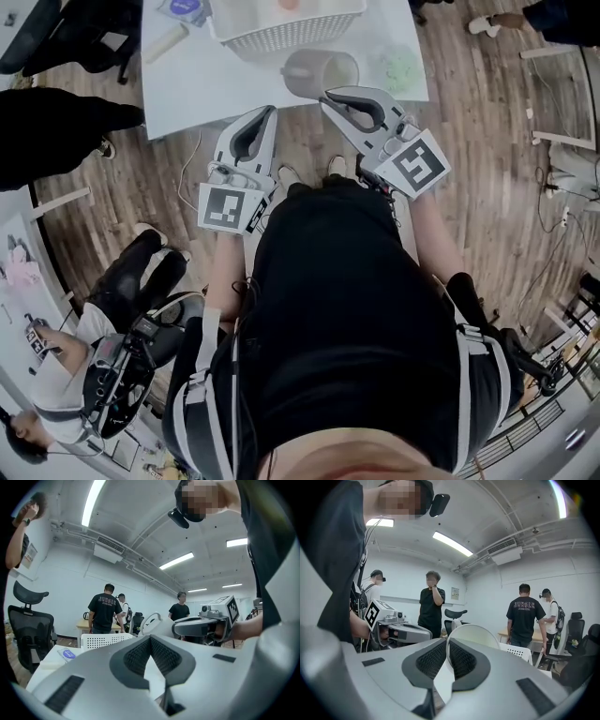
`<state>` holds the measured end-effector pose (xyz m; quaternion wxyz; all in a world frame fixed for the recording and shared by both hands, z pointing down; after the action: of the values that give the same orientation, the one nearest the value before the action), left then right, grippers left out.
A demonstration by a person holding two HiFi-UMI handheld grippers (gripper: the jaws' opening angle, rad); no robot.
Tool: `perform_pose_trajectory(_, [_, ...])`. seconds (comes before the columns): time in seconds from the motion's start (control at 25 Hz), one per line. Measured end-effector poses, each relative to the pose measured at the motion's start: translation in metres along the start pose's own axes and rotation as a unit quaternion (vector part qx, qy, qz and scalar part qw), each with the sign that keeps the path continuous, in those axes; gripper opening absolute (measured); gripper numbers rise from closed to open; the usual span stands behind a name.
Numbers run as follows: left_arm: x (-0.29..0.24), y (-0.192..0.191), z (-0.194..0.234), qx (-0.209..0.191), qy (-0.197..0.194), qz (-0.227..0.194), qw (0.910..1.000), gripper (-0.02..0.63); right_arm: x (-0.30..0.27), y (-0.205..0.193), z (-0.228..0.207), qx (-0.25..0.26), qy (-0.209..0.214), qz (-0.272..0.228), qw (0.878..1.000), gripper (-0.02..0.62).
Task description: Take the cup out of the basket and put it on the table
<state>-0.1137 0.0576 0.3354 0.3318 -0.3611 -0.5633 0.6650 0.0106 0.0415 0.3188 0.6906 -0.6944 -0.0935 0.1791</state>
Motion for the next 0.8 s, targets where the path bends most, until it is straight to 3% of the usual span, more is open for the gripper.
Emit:
perform_pose_trajectory(0.24, [-0.005,0.001,-0.006,-0.003,0.009,0.002,1.0,0.02,0.0,-0.015,-0.012,-0.01,0.008,0.013,1.0,0.035])
perform_pose_trajectory(0.4, [-0.008,0.001,-0.004,-0.004,0.008,0.004,1.0,0.02,-0.012,-0.044,-0.029,-0.003,0.009,0.058,0.998,0.035])
perform_pose_trajectory(0.8, [0.007,0.002,-0.046,-0.012,0.008,0.006,0.9999,0.02,-0.025,-0.136,-0.054,-0.003,0.025,0.15,0.988,0.035])
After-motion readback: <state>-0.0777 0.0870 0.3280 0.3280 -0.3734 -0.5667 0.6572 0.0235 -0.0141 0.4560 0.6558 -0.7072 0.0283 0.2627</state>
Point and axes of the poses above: the fingertips, and each gripper's own axes: x backward along the fingers, z to its left, y out of its top, the point moved 4 cm from there along x, backward along the fingers, and after that the axes turned 9 degrees about y, right-handed, at the moved point
